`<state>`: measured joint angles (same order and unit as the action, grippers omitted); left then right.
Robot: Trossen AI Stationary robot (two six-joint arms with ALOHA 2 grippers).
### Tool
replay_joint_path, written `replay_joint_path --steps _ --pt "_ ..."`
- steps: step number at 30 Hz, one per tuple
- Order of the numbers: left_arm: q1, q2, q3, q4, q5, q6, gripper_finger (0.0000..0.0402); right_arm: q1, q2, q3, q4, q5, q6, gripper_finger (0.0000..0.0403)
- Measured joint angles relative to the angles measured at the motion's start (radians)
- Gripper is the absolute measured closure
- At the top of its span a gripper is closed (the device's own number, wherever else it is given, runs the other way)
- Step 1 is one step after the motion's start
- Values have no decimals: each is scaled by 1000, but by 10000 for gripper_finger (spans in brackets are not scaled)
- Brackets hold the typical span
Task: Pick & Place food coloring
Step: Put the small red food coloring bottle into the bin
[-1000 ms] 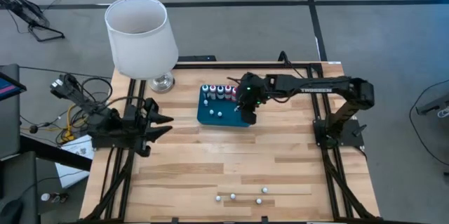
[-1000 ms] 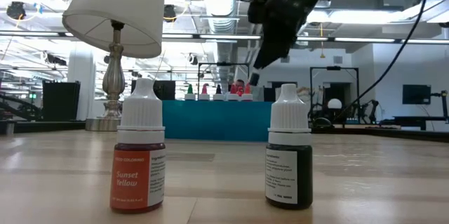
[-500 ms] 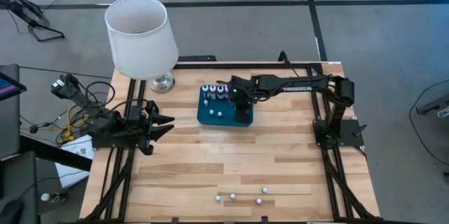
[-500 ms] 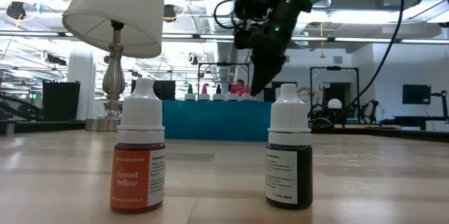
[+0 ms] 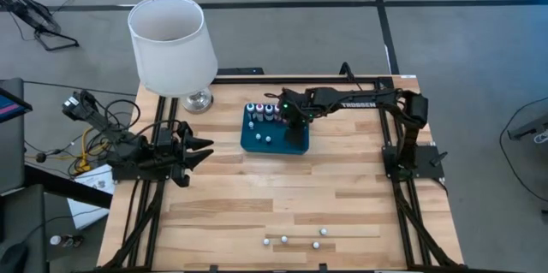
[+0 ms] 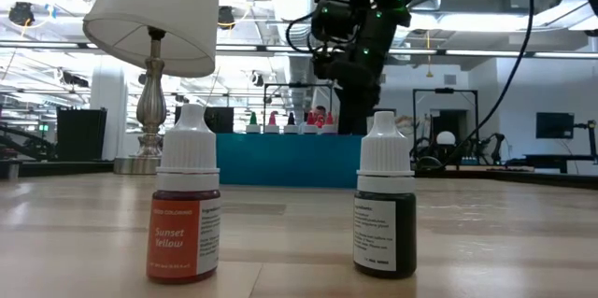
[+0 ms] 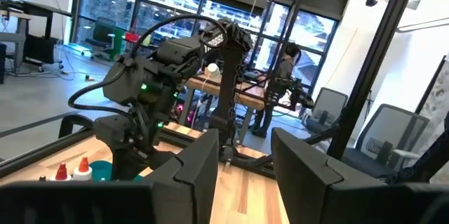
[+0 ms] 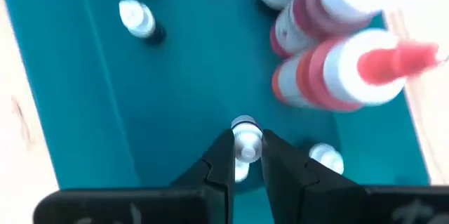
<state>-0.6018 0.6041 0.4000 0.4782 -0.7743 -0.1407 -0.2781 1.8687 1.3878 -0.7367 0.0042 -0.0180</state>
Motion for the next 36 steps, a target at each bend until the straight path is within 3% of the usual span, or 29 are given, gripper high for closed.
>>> replay_joint_path --steps 27,36 --pt "0 0 0 -2 -24 -3 278 -26 4 -36 65 25 12 356" --pt "0 0 0 -5 -24 -6 278 -6 76 -36 62 25 42 356"
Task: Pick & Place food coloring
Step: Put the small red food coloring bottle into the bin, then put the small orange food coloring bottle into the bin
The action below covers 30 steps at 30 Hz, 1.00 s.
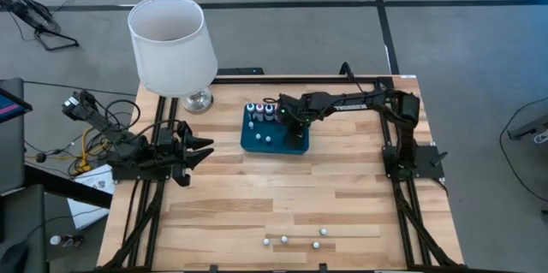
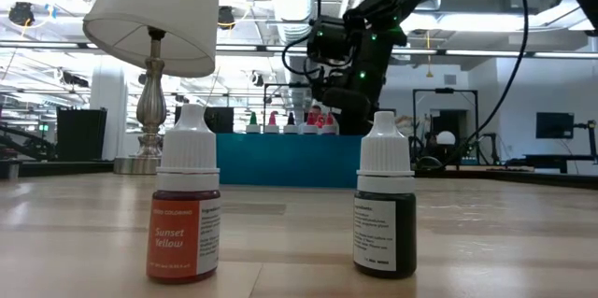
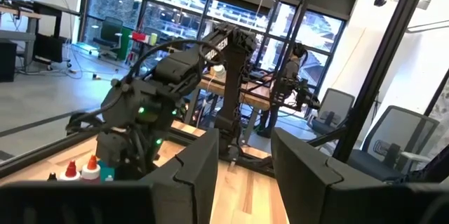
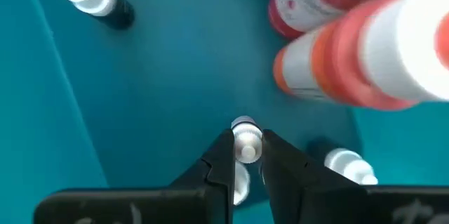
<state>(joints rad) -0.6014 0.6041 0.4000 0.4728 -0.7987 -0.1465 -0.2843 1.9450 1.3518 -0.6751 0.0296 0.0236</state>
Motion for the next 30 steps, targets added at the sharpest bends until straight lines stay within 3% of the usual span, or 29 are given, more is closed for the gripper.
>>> replay_joint_path --steps 10,30 --pt "0 0 0 -24 -17 -22 278 7 5 1 16 -2 2 351" --pt "0 0 0 -34 -51 -24 278 -15 7 61 -15 -3 -31 261"
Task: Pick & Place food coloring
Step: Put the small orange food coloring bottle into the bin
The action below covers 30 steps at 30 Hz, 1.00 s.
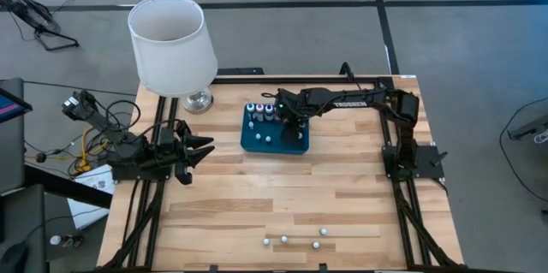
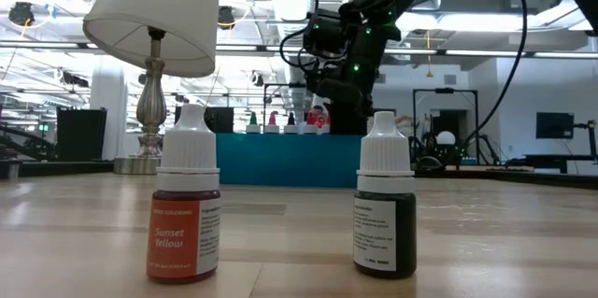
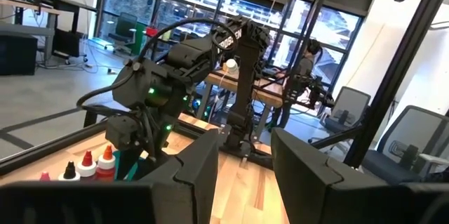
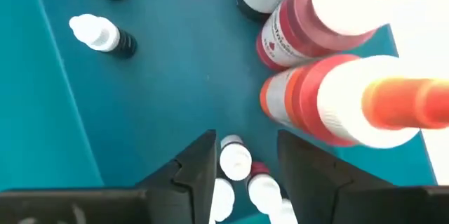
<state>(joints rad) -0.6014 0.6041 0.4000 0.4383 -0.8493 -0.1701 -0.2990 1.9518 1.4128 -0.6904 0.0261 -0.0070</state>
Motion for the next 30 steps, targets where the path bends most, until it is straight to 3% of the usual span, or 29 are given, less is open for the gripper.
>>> replay_joint_path --steps 11,18,23,30 --pt "0 0 0 0 -9 -9 278 -12 -4 86 -180 1 -9 264" --pt "0 0 0 -4 -4 -29 278 7 -139 105 -220 -1 -39 265" --pt "0 33 0 -15 98 -97 278 61 -262 105 -229 -30 -54 265" --pt "0 173 0 -2 210 -235 278 179 -383 105 -237 -52 -53 273"
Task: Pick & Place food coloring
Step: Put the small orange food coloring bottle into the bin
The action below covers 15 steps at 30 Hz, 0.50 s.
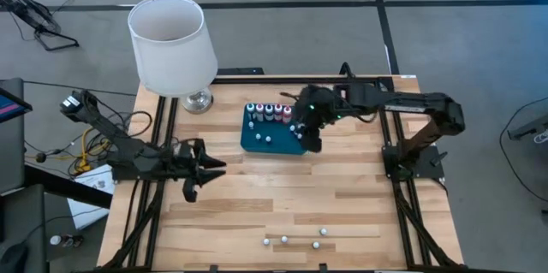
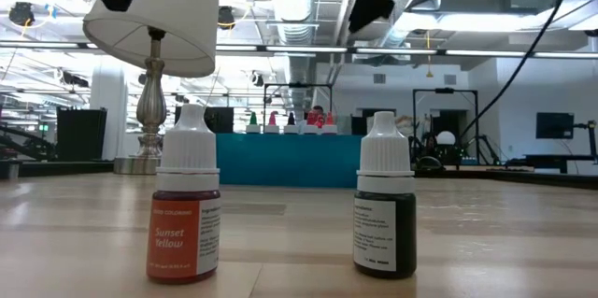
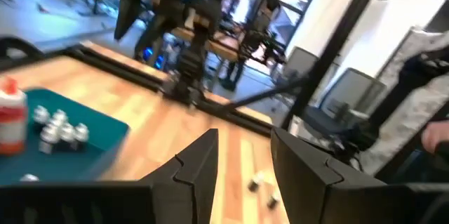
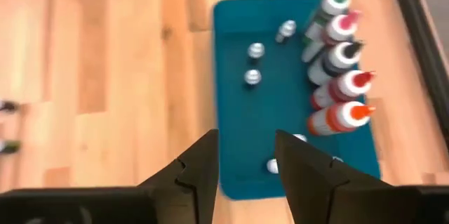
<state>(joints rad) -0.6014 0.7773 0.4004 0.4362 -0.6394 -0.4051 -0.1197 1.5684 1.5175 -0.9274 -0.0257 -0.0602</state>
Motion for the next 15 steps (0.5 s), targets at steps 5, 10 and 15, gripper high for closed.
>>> replay_joint_path --steps 5,10,15 --pt "0 118 24 43 89 -64 278 84 -55 0 -38 2 32 277" --pt "0 251 132 -21 180 -71 278 169 -93 0 -65 3 76 280" --pt "0 363 247 -135 231 -53 278 258 -118 0 -66 14 89 280"
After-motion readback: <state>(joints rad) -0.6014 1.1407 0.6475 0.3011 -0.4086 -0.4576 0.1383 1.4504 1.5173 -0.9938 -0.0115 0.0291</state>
